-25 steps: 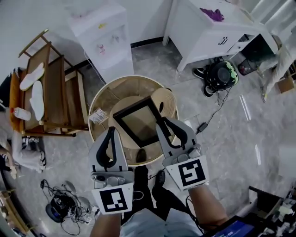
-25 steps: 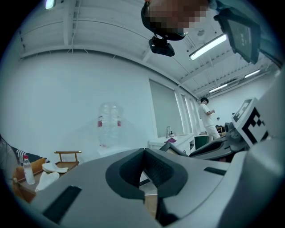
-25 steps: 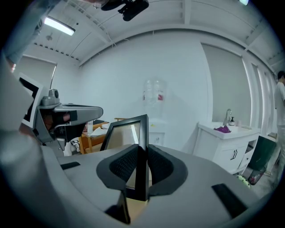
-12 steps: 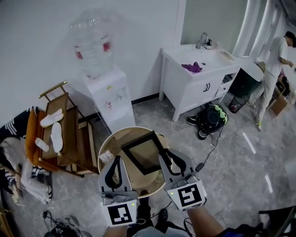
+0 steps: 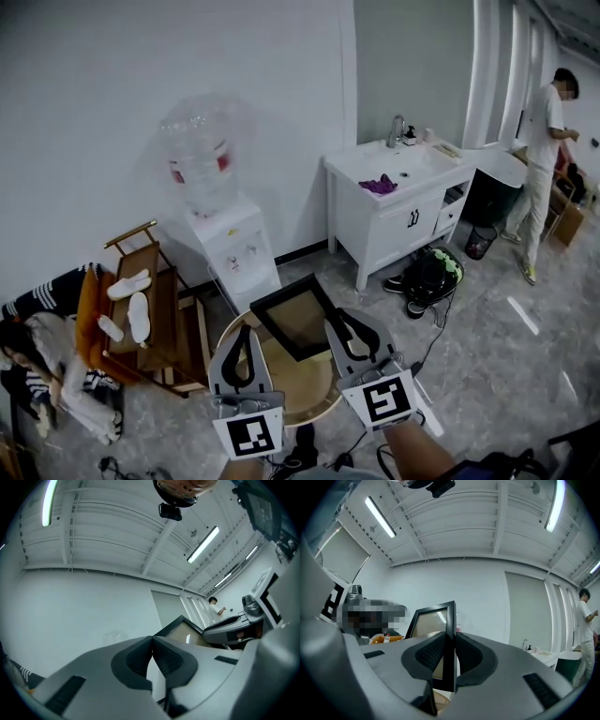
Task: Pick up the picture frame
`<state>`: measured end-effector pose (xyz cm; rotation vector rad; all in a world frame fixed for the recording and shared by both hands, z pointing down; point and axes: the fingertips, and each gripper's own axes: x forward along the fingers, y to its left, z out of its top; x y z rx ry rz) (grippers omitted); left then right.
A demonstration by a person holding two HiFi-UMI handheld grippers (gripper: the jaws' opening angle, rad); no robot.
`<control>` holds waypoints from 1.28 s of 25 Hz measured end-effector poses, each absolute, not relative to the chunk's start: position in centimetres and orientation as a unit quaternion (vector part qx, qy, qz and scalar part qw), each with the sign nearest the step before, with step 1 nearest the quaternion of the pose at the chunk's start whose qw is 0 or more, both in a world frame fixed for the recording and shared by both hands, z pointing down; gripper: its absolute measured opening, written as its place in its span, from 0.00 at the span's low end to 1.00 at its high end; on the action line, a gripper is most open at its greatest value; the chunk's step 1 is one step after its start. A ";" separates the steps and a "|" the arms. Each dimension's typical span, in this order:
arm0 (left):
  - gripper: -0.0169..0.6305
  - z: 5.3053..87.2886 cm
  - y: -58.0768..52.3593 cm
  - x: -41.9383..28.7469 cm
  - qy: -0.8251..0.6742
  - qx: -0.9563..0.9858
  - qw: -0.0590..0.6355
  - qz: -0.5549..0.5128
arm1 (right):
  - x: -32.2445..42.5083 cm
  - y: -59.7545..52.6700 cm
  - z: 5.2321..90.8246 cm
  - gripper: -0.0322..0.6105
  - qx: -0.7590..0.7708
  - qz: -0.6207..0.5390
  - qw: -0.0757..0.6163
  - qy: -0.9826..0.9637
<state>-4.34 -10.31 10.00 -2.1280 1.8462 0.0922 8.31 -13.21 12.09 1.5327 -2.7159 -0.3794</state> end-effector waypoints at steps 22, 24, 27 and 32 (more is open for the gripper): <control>0.05 7.4 -8.5 -1.9 0.649 -0.738 0.180 0.052 | 12.0 -11.6 10.0 0.18 0.503 -0.143 -0.018 -0.852; 0.05 7.5 -8.6 -1.9 0.648 -0.738 0.180 0.052 | 12.0 -11.6 10.1 0.18 0.503 -0.142 -0.020 -0.852; 0.05 7.5 -8.7 -1.8 0.647 -0.738 0.183 0.049 | 12.0 -11.7 10.1 0.18 0.503 -0.140 -0.021 -0.853; 0.05 7.6 -8.6 -1.7 0.648 -0.738 0.182 0.046 | 12.1 -11.7 10.0 0.18 0.502 -0.142 -0.022 -0.853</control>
